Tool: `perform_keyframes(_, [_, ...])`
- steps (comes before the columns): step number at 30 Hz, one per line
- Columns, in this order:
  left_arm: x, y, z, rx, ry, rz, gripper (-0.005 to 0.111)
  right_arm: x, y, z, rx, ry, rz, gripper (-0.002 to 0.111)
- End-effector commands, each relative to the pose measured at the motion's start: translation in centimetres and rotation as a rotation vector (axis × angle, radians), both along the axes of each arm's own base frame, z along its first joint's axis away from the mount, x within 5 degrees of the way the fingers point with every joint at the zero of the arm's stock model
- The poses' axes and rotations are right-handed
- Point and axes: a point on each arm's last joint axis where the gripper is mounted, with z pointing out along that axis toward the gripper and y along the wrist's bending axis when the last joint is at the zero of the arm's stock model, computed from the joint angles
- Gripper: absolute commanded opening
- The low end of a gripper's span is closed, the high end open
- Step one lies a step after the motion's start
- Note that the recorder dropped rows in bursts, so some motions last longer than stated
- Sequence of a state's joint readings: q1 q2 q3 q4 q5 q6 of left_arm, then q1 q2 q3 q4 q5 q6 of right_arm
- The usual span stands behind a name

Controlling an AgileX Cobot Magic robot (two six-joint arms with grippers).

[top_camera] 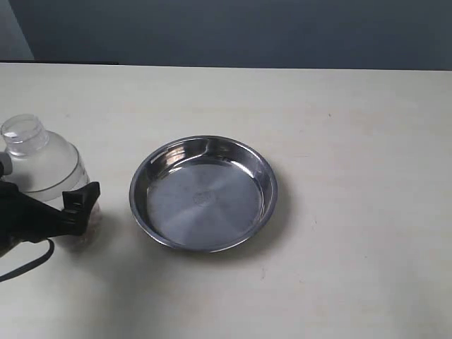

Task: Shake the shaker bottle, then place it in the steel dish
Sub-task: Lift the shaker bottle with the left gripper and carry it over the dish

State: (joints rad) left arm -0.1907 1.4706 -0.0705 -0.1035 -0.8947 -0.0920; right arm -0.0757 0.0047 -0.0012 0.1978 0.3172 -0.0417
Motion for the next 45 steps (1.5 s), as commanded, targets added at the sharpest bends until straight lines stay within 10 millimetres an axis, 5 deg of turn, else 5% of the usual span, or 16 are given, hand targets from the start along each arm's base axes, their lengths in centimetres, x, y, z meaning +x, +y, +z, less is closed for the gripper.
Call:
perform_keyframes(1, [0.3, 0.4, 0.4, 0.003, -0.045, 0.045, 0.106, 0.0, -0.1, 0.1, -0.005, -0.016, -0.007, -0.001])
perform_keyframes(8, [0.3, 0.4, 0.4, 0.004, -0.046, 0.048, 0.092, 0.0, -0.1, 0.1, -0.005, -0.016, -0.007, -0.001])
perform_keyframes(16, [0.3, -0.1, 0.4, 0.018, -0.052, -0.022, 0.010, 0.0, -0.1, 0.1, -0.005, -0.016, -0.007, -0.001])
perform_keyframes(18, [0.4, -0.1, 0.5, 0.004, -0.065, -0.011, 0.001, 0.0, -0.1, 0.1, -0.005, -0.016, -0.007, -0.001])
perform_keyframes(35, [0.5, -0.9, 1.7, -0.139, -0.169, -0.060, 0.000, 0.0, -0.1, 0.1, -0.005, -0.016, -0.007, -0.001])
perform_keyframes(39, [1.3, -2.1, 5.1, -0.242, -0.352, -0.165, 0.000, 0.0, -0.1, 0.1, -0.005, -0.016, -0.007, -0.001])
perform_keyframes(45, [4.5, -3.7, 11.5, -0.228, -0.370, -0.286, 0.000, 0.0, -0.1, 0.1, -0.005, -0.016, -0.007, -0.001])
